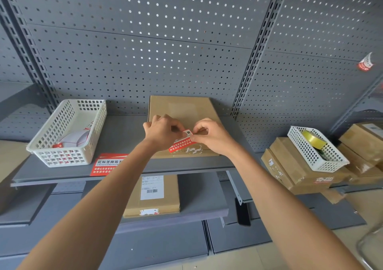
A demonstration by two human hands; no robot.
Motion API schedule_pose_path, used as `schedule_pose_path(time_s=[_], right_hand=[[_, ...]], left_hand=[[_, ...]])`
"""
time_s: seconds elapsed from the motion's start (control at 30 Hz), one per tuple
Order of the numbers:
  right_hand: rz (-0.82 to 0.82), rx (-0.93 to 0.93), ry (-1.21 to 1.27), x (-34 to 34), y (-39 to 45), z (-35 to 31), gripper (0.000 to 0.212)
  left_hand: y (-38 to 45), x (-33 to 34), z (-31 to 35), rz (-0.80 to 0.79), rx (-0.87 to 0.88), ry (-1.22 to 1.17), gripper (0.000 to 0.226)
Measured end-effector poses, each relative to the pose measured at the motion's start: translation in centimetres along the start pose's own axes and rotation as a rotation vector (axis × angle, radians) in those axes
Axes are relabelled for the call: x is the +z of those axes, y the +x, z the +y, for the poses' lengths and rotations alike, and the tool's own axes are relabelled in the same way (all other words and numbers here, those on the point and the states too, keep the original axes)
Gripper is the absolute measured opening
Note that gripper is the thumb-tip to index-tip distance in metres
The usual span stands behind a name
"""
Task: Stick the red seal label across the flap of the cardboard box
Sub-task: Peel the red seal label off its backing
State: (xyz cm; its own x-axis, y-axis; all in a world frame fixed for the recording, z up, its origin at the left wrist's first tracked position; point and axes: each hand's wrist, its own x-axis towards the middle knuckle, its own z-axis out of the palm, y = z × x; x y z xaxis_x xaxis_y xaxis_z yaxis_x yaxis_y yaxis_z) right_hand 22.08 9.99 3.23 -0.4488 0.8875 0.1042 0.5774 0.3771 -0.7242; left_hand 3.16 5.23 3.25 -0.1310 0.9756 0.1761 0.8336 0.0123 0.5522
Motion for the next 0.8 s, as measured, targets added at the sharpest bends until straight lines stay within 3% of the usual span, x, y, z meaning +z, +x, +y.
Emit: schedule_pose_path(time_s=[0.33, 0.63, 0.8], right_hand=[[-0.072, 0.038, -0.039, -0.2, 0.5, -0.5, 0.011], [-0.138, 0.11, -0.026, -0.5, 1.2, -1.1, 0.013], [-0.215, 0.168, -0.076, -1.0, 1.5, -2.3, 0.011]], left_hand=[[0.1, 0.0, 0.1, -0.02, -0.009, 0.01, 0.013], [0.7, -0.6, 0.4, -0.153, -0.057, 0.048, 0.022], [0.8, -0.8, 0.6, -0.194, -0.08, 0.052, 0.015]])
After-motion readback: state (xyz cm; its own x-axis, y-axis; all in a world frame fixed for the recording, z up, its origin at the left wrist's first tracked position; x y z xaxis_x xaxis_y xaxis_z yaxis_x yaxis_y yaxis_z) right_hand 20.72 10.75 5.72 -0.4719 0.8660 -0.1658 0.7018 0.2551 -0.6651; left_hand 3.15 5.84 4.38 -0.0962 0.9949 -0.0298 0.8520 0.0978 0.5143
